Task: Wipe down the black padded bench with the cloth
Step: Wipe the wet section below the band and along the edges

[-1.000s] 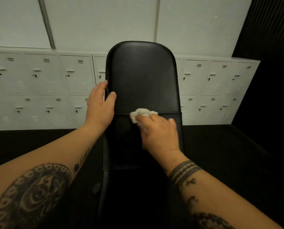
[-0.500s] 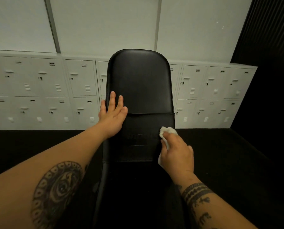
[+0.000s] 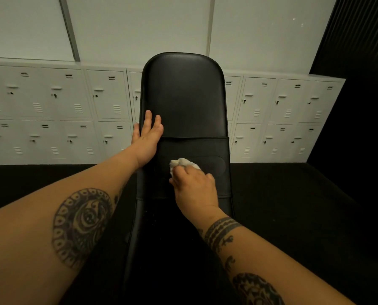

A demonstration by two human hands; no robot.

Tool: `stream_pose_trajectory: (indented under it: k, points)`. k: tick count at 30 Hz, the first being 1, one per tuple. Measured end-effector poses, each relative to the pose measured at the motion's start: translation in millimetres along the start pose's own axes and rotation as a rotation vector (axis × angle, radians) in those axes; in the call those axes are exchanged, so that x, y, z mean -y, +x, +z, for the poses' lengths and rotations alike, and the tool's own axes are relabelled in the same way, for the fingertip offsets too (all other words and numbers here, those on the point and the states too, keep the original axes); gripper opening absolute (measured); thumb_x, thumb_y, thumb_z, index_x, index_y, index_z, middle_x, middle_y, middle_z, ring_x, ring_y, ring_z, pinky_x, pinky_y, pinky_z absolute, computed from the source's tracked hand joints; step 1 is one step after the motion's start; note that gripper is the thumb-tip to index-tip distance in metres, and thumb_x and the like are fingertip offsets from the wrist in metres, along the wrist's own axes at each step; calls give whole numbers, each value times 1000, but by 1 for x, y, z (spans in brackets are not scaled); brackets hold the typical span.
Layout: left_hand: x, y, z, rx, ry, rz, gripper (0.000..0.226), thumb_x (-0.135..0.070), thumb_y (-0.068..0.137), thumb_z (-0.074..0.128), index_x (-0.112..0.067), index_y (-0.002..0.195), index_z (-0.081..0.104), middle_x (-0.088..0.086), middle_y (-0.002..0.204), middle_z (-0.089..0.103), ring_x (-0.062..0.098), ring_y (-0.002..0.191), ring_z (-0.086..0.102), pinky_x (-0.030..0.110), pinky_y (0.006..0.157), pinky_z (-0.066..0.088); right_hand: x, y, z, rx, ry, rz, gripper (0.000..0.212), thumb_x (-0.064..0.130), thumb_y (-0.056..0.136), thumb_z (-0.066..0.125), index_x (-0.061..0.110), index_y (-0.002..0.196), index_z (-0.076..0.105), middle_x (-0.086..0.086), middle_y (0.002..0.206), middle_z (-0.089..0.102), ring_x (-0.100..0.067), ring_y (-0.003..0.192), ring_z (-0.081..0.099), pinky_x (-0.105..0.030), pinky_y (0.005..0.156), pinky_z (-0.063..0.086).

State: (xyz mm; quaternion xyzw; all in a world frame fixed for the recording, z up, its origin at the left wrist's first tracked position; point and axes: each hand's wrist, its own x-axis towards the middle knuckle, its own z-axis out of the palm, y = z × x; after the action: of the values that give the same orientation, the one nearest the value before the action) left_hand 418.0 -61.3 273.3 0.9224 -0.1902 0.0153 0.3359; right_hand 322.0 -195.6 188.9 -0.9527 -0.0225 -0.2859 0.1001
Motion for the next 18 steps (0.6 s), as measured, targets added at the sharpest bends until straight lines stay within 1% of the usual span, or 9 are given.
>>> stream_pose_trajectory:
  k: [2, 5, 7, 9, 10, 12, 13, 15, 18]
  points:
    - [1, -1, -2, -6, -90, -14, 53, -34, 112, 16, -40, 163, 2, -20, 167, -22, 22, 155, -22, 54, 123, -10, 11, 5, 3, 1, 2, -81, 19, 38, 94, 58, 24, 107, 62, -2, 102, 66, -29, 91, 63, -41, 72, 41]
    - [-1, -1, -3, 2, -161, -35, 51, -39, 112, 12, -41, 162, 4, -19, 168, -16, 20, 155, -19, 53, 123, -12, 21, 12, 4, 33, 14, -237, 24, 39, 96, 56, 23, 114, 59, -3, 107, 65, -28, 96, 63, -43, 77, 45]
    - [0, -1, -1, 18, -192, -61, 55, -52, 109, 9, -42, 162, 3, -19, 169, -14, 19, 155, -20, 52, 121, -13, 20, 16, 2, 67, 8, -355, 26, 40, 96, 56, 22, 114, 59, -3, 108, 65, -27, 99, 62, -44, 79, 45]
    - [1, -2, 1, 19, -207, -44, 62, -62, 104, 9, -41, 162, 5, -19, 169, -10, 17, 156, -18, 49, 122, -14, 10, 19, 3, 65, -60, -421, 27, 40, 92, 59, 22, 112, 59, -2, 102, 65, -27, 93, 63, -42, 75, 45]
    - [3, -2, 2, -6, -235, -20, 66, -65, 103, 11, -38, 163, 8, -18, 170, -7, 15, 156, -15, 47, 124, -14, 1, 24, 3, 22, -84, -387, 27, 37, 88, 62, 24, 112, 60, -1, 99, 64, -28, 89, 64, -41, 71, 44]
    - [5, -3, 5, -61, -235, 40, 58, -52, 109, 15, -30, 162, 13, -14, 170, -4, 12, 156, -13, 40, 125, -13, -21, 39, -6, -75, -72, -190, 32, 30, 82, 65, 30, 114, 60, 3, 105, 66, -28, 93, 66, -39, 71, 45]
    - [5, -3, 6, -58, -199, 49, 52, -40, 112, 16, -30, 163, 10, -13, 170, -7, 14, 156, -15, 41, 124, -13, -31, 48, -14, -107, -50, -56, 31, 32, 88, 60, 33, 118, 59, 4, 113, 65, -26, 100, 65, -39, 76, 47]
    - [6, -2, 7, -32, -163, 35, 53, -19, 113, 11, -35, 163, 3, -16, 169, -15, 19, 155, -21, 49, 123, -13, -49, 66, -29, -122, 3, 156, 27, 40, 99, 46, 34, 124, 56, 3, 119, 63, -25, 106, 61, -41, 85, 46]
    - [5, -1, 7, -34, -191, 23, 55, -17, 112, 10, -37, 162, 0, -18, 168, -18, 20, 154, -24, 52, 123, -12, -48, 81, -40, -95, 26, 214, 28, 42, 100, 45, 33, 122, 60, 1, 115, 63, -24, 105, 60, -43, 88, 45]
